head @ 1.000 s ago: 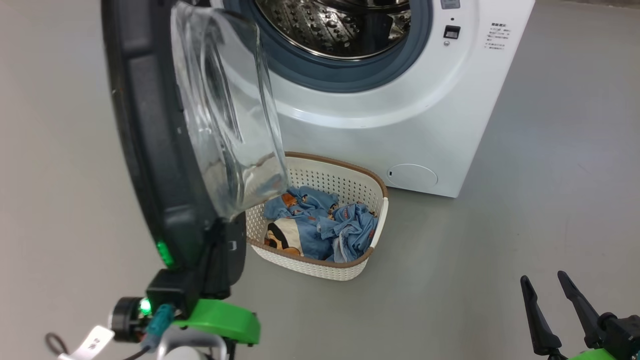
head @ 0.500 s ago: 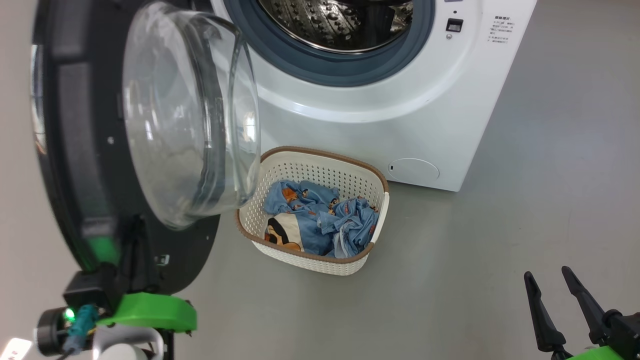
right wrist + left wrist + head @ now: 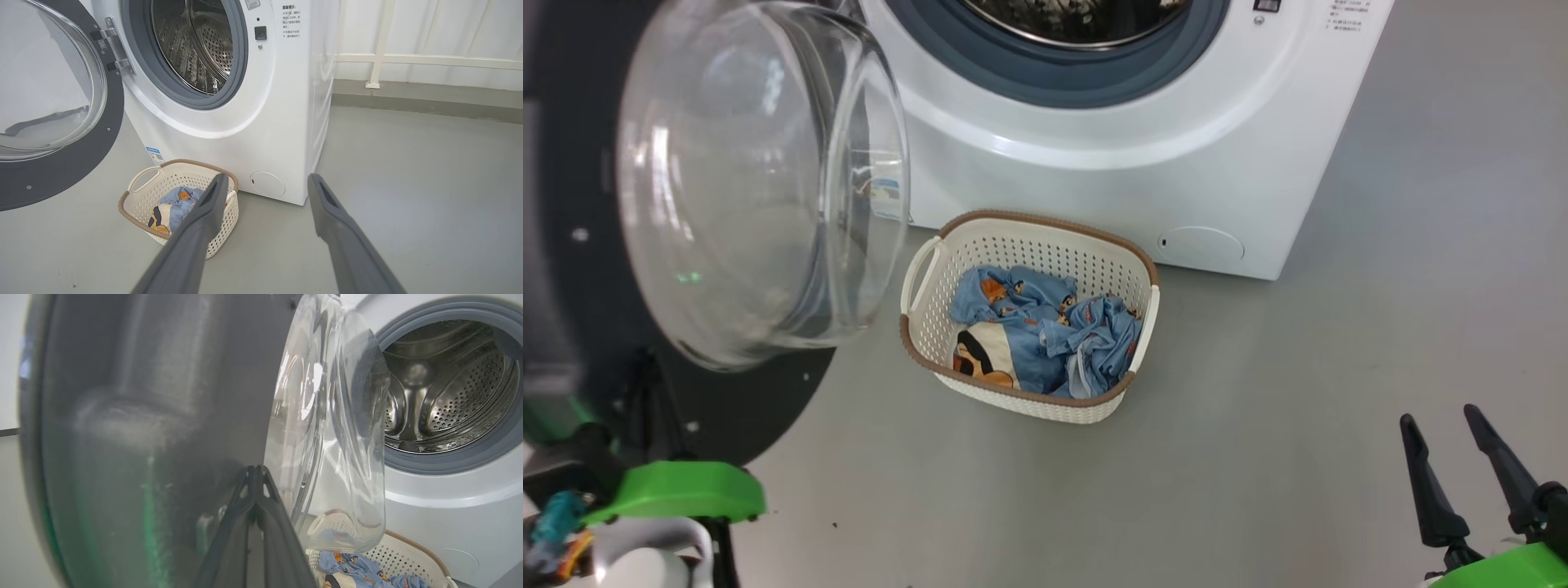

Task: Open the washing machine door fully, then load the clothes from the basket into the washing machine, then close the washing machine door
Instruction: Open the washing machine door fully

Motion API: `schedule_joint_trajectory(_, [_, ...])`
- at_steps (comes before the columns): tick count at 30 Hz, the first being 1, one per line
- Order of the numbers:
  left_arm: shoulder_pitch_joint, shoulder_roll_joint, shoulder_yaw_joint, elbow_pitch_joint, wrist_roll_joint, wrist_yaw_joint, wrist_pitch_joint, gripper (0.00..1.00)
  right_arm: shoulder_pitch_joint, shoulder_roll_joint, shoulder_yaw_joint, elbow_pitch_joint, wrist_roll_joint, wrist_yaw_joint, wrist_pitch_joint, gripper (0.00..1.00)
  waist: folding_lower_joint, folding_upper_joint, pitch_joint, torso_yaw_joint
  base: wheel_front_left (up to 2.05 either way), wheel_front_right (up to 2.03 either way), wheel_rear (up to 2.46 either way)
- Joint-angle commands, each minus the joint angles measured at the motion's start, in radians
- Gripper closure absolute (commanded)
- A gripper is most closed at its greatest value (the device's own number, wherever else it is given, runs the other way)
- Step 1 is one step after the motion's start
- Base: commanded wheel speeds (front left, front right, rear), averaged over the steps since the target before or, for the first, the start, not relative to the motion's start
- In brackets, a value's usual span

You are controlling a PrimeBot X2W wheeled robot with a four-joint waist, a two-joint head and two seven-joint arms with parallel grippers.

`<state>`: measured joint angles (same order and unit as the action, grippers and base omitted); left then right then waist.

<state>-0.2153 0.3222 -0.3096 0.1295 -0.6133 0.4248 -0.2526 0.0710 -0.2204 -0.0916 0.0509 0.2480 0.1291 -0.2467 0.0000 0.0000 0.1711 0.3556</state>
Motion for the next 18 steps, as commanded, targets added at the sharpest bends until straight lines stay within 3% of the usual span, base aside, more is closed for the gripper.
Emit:
schedule_joint_trajectory(1, [-0.042, 0.057, 0.069, 0.003, -0.009, -0.002, -0.007, 1.0, -0.027, -0.021, 0.014, -0.029, 0.002, 0.002, 0.003, 0.0, 0.0, 0.0, 0.014, 0.001, 0.0, 0.0, 0.0])
schedule_joint_trajectory(18, [-0.185, 0.095, 0.306, 0.243, -0.016, -0.149, -0.009, 1.0, -0.06, -0.078, -0.012, -0.085, 0.013, 0.002, 0.025, 0.0, 0.0, 0.0, 0.128, -0.004, 0.0, 0.0, 0.0])
